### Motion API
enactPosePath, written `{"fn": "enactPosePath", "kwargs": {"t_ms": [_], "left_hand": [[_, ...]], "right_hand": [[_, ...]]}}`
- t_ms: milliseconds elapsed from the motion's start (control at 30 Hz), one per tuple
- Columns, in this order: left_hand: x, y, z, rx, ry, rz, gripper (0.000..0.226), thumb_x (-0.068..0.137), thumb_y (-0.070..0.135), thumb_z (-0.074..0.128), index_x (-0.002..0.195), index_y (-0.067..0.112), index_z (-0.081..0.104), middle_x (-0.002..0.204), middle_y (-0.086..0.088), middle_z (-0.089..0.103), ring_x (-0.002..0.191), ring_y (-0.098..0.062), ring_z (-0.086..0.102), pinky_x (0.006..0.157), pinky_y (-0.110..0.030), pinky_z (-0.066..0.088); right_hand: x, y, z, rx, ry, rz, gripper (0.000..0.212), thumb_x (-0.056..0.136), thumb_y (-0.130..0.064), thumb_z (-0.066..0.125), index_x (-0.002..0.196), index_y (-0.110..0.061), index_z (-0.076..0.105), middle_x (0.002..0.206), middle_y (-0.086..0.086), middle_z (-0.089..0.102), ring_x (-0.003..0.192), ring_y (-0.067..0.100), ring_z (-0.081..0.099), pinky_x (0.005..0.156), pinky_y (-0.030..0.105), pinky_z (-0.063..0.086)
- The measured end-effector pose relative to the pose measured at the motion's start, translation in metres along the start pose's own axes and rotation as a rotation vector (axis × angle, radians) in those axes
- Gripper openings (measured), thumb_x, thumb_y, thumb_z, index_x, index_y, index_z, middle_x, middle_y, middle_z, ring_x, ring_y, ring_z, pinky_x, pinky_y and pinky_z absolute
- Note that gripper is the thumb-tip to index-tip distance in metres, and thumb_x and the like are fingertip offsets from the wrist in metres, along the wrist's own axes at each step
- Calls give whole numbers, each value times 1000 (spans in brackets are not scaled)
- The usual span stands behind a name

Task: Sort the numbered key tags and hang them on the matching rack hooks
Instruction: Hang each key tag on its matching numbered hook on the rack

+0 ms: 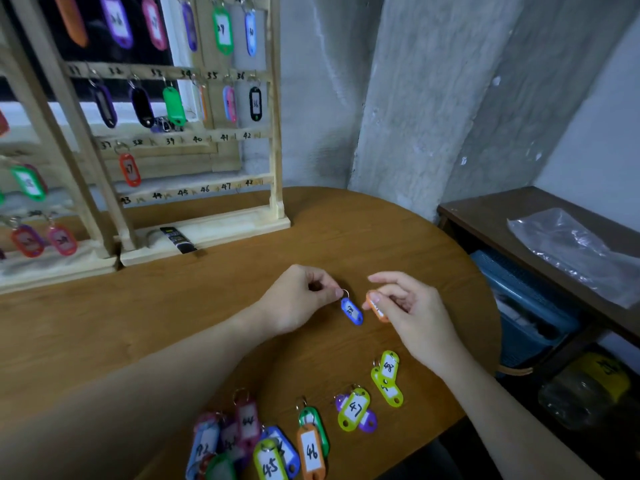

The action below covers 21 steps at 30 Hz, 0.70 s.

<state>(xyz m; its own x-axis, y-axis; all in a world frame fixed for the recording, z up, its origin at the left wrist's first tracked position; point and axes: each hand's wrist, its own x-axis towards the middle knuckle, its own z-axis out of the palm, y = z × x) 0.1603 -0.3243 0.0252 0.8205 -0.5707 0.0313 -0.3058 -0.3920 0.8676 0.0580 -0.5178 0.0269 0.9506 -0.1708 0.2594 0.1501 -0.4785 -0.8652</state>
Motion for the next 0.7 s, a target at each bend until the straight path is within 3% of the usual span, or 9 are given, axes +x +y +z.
{"fn": "enactPosePath", "kwargs": {"t_ms": [133, 233, 300, 433, 533, 600, 700], "left_hand": [[-11, 0, -46, 27, 93, -26, 13, 94, 27, 71, 84, 21, 75, 80, 3, 73, 71, -5, 59, 73, -24, 48], [-22, 5, -82, 7, 175, -42, 13, 95, 24, 70, 84, 18, 74, 63, 16, 67, 57, 6, 54, 57, -9, 40], [-27, 7, -106, 20, 250, -52, 13, 94, 26, 72, 83, 18, 74, 55, 18, 59, 52, 2, 48, 49, -10, 35], [-34, 11, -153, 62, 360, -45, 16, 94, 25, 71, 81, 17, 73, 54, 14, 55, 53, -9, 43, 53, -23, 41], [-38, 14, -188, 170, 483, -35, 22, 95, 21, 68, 73, 21, 70, 49, 15, 55, 50, -7, 41, 49, -20, 38], [-38, 12, -210, 241, 581, -17, 23, 95, 22, 68, 71, 19, 70, 57, 7, 63, 55, -11, 47, 53, -29, 43], [-36, 11, -242, 293, 705, -31, 21, 97, 26, 67, 82, 12, 73, 72, -4, 72, 60, -13, 58, 60, -27, 48]], "right_hand": [[22, -25, 14, 91, -73, -5, 19, 93, -4, 70, 103, -19, 75, 90, -7, 79, 91, 9, 75, 81, 26, 59], [41, -46, 34, 169, -108, -40, 16, 91, -2, 72, 100, -15, 76, 88, -4, 79, 89, 11, 75, 76, 22, 59], [54, -62, 50, 204, -126, -74, 17, 91, -4, 73, 104, -14, 75, 88, -4, 80, 90, 10, 75, 79, 22, 58], [81, -92, 87, 247, -180, -136, 19, 89, -8, 76, 106, -16, 75, 89, -4, 80, 93, 16, 75, 88, 28, 58], [103, -114, 113, 246, -196, -183, 15, 88, -7, 77, 98, -19, 76, 84, -1, 79, 85, 14, 75, 84, 27, 58], [119, -124, 128, 234, -194, -212, 15, 87, -3, 76, 95, -16, 77, 82, 1, 79, 84, 14, 75, 83, 25, 58], [144, -139, 149, 238, -193, -222, 11, 88, -2, 75, 95, -11, 76, 82, 4, 79, 83, 20, 76, 82, 29, 59]]}}
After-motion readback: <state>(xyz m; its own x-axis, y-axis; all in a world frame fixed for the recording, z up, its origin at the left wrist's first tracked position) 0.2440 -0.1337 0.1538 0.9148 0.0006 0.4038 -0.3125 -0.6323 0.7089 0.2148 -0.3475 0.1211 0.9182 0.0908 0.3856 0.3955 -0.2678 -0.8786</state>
